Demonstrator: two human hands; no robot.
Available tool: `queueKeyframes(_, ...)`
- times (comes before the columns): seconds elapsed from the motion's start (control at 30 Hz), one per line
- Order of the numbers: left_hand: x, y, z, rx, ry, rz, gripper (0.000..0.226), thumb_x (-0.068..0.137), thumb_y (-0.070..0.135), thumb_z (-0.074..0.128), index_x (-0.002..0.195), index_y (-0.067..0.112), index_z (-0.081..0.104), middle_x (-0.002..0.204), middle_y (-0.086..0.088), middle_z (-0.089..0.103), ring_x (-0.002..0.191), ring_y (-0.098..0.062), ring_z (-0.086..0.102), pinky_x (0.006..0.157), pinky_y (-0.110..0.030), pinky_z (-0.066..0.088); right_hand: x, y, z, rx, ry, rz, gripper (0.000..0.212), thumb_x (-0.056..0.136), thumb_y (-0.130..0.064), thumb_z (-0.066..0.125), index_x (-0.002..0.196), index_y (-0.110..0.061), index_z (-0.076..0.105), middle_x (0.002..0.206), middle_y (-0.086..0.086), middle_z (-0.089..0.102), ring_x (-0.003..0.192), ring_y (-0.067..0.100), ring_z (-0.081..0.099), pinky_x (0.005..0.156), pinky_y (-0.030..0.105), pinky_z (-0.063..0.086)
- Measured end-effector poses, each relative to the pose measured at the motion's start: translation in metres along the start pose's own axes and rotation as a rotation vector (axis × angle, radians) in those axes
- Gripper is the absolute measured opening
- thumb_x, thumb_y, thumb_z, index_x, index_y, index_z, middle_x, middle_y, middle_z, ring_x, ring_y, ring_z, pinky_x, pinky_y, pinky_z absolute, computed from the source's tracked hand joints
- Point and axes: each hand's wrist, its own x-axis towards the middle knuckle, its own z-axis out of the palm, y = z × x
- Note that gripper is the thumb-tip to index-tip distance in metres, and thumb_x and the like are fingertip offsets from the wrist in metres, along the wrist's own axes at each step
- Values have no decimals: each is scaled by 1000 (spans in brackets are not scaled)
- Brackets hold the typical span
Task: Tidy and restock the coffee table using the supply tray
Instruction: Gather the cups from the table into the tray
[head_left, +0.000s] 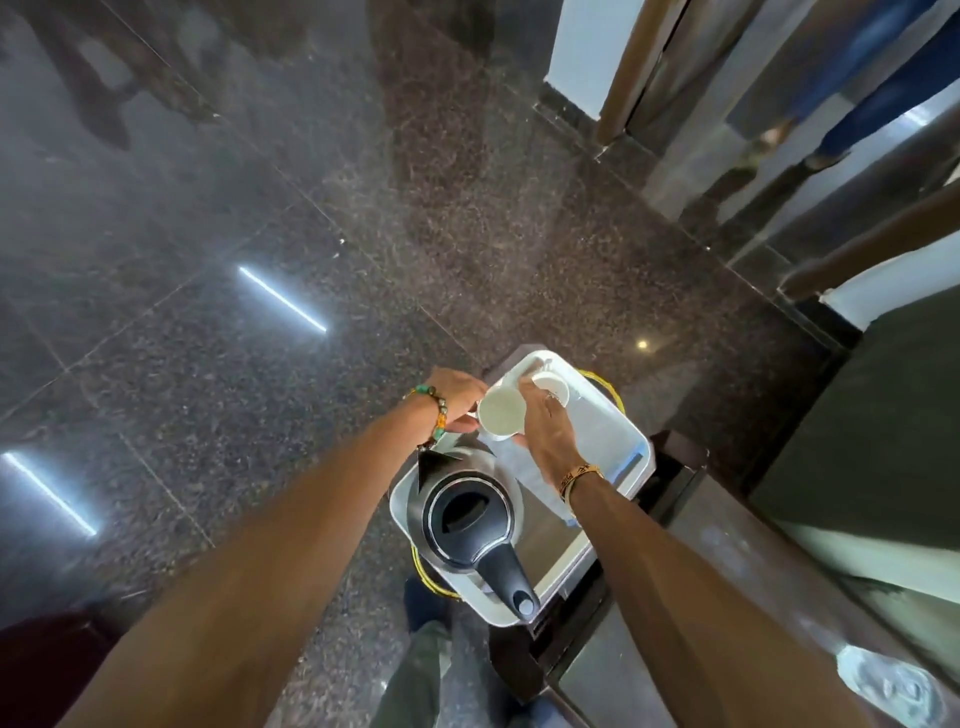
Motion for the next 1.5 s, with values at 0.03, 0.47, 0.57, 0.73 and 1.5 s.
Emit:
queueKeyframes(0.03,3,-3,1,21,6,-7,32,93,4,53,125,2,59,128,-20,60,93,-24,62,80,-34,57,1,2,2,18,10,23,44,103,-44,42,127,-14,62,125,11,61,125,36,55,107,54,44)
queueKeyframes(0.47,34,-22,9,77,-13,-79,10,93,8,56,103,10,55,102,-13,60,87,-23,62,72,-33,58,20,35,13,6,10,105,53,95,-54,44,123,-14,64,121,10,66,122,35,59,106,55,46)
queueKeyframes(0.57,38,-26,6,80,-72,-85,11,91,5,57,102,2,57,108,-18,64,96,-26,65,82,-38,58,21,41,13,34,2,76,53,97,-53,44,127,-13,62,127,9,64,124,32,58,108,54,45)
queueKeyframes(0.73,28,-25,0,94,-58,-95,22,90,24,62,104,8,65,103,-14,68,91,-27,70,84,-39,59,6,34,8,-12,-5,42,51,102,-49,42,127,-9,61,118,4,63,112,25,59,106,52,45)
queueKeyframes(1.5,-144,53,171,325,-134,540,8,84,16,68,90,21,70,78,-1,70,63,-11,65,58,-26,54,-212,42,-158,-81,571,-29,61,103,-55,26,85,-10,63,94,18,69,97,40,66,89,44,49)
